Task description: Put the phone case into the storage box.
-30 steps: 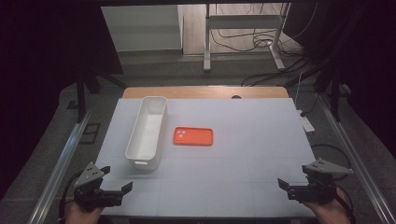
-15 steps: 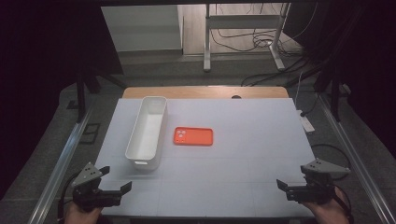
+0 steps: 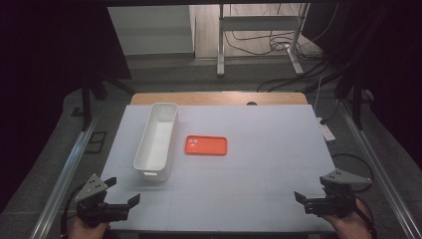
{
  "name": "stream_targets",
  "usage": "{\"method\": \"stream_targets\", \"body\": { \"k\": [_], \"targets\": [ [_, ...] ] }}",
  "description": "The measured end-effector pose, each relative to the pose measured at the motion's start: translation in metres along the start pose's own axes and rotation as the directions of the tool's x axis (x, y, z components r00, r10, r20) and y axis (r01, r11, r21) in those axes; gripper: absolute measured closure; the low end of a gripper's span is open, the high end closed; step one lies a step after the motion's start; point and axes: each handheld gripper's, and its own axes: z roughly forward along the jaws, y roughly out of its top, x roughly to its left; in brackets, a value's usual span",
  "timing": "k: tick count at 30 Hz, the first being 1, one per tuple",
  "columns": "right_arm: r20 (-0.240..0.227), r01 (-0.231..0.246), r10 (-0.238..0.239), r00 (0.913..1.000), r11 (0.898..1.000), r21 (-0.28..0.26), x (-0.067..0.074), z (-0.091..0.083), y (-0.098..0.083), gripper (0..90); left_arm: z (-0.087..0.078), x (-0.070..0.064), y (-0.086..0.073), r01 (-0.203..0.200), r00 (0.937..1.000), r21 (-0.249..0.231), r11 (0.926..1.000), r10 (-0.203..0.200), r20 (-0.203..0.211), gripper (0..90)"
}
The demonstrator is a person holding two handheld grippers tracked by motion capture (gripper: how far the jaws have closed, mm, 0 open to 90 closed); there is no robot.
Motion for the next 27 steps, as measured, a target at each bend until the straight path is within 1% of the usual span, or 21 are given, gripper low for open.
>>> {"method": "stream_targets", "body": {
  "k": [4, 6, 9, 14, 16, 17, 18, 19, 22, 27],
  "targets": [
    [-0.005, 0.012, -0.012, 0.9999, 1.0, 0.008, 0.001, 0.001, 0.001, 0.0, 0.0, 0.0, 0.0, 0.004, 1.0, -0.003, 1.0, -0.004, 0.004, 0.7],
    [-0.019, 0.002, -0.002, 0.9998, 1.0, 0.017, 0.001, 0.002, 0.002, 0.0, 0.0, 0.0, 0.0, 0.002, 1.0, -0.004, 1.0, -0.002, 0.005, 0.8],
    [-0.032, -0.005, 0.005, 0.9995, 1.0, 0.015, 0.001, 0.003, 0.005, 0.0, 0.0, 0.0, 0.0, -0.005, 1.0, -0.004, 1.0, 0.005, 0.006, 0.9],
    [-0.049, 0.014, -0.014, 0.9987, 1.0, 0.013, 0.003, 0.005, 0.011, 0.0, 0.0, 0.0, 0.0, -0.01, 0.9999, -0.001, 1.0, 0.01, 0.006, 1.2],
    [-0.064, 0.013, -0.011, 0.9979, 1.0, 0.022, 0.002, 0.007, 0.013, 0.0, 0.0, -0.001, 0.0, -0.013, 0.9999, 0.002, 0.9999, 0.013, 0.007, 1.3],
    [-0.064, 0.013, -0.011, 0.9979, 1.0, 0.022, 0.002, 0.007, 0.013, 0.0, 0.0, -0.001, 0.0, -0.013, 0.9999, 0.002, 0.9999, 0.013, 0.007, 1.4],
    [-0.076, 0.01, -0.008, 0.997, 0.999, 0.032, 0.002, 0.009, 0.015, 0.0, 0.0, -0.001, 0.0, -0.015, 0.9999, 0.002, 0.9999, 0.015, 0.005, 1.4],
    [-0.077, 0.017, -0.015, 0.9969, 0.999, 0.036, 0.002, 0.01, 0.016, 0.0, 0.0, -0.001, 0.0, -0.015, 0.9999, 0.003, 0.9999, 0.015, 0.004, 1.4],
    [-0.082, 0.02, -0.017, 0.9965, 0.999, 0.036, 0.002, 0.011, 0.018, 0.0, 0.001, -0.001, 0.0, -0.012, 0.9999, 0.004, 0.9999, 0.012, 0.004, 1.4],
    [-0.097, 0.028, -0.025, 0.995, 0.999, 0.029, 0.003, 0.015, 0.026, 0.0, 0.001, -0.001, 0.0, -0.015, 0.9999, 0.011, 0.9998, 0.016, -0.001, 1.7]
  ]
}}
